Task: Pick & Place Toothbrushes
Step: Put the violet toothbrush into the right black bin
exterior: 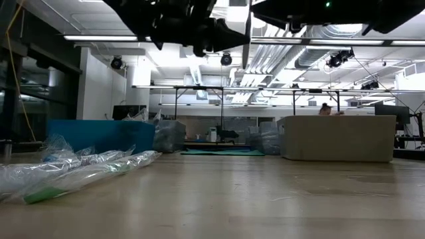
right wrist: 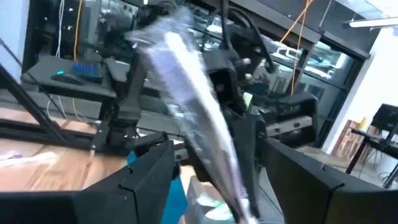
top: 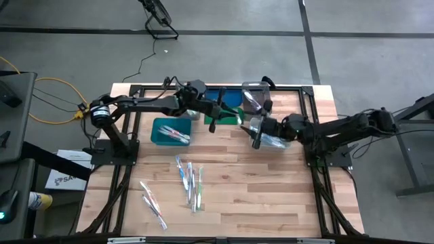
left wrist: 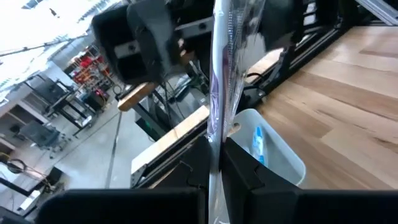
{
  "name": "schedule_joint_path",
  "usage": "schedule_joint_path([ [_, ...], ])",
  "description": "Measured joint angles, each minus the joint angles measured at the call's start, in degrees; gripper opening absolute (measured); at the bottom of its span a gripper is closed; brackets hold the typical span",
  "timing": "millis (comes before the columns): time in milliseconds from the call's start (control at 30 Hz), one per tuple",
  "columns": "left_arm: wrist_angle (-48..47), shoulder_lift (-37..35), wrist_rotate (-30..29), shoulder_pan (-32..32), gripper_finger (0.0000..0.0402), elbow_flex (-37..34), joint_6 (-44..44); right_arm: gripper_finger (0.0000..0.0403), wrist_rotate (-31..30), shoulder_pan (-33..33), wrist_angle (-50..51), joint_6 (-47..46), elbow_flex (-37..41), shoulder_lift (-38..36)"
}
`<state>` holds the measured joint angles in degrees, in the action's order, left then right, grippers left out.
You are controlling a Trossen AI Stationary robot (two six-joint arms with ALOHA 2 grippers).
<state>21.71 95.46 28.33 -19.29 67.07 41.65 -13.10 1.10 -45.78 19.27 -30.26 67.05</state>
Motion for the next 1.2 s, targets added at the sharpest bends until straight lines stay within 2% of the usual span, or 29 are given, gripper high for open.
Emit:
schedule_joint_path([
  [167, 2.27, 0.94, 0.90, -0.35, 0.0012, 0.00, -0.52, 0.0235, 6.67, 4.77, 0.03, -2.93, 0.00, 0.04],
  [300, 3.21, 0.94, 0.90, -0.20, 0.0012, 0.00, -0.53, 0.0206, 10.21, 6.50, -0.15, -3.61, 0.00, 0.07],
  [600, 4.13, 0.94, 0.90, -0.20, 0.0012, 0.00, -1.67, 0.0107, 11.68, 6.95, -6.17, -2.94, -0.28, 5.32],
  [767, 3.11, 0.94, 0.85, -0.20, 0.0016, 0.00, -2.17, 0.0032, 10.02, 6.93, -6.49, -2.27, -0.28, 5.92],
  [867, 2.75, 0.94, -0.36, -0.15, 0.0046, 0.00, -2.03, 0.0017, 8.26, 6.92, -6.36, -2.50, -0.28, 5.54],
  [967, 1.81, 0.90, -1.39, -0.21, 0.0101, 0.00, 0.39, 0.0016, 3.87, 6.89, -4.80, -4.91, -0.30, 4.58],
  [1100, -1.02, -0.36, -2.50, -0.68, 0.0174, 0.00, 3.09, 0.0015, 0.71, 6.93, -0.61, -6.21, -0.31, 2.22],
  [1200, -4.11, -1.82, -4.58, -1.07, 0.0209, 0.00, 4.57, 0.0015, -3.11, 7.18, 5.08, -7.40, -1.13, 0.47],
])
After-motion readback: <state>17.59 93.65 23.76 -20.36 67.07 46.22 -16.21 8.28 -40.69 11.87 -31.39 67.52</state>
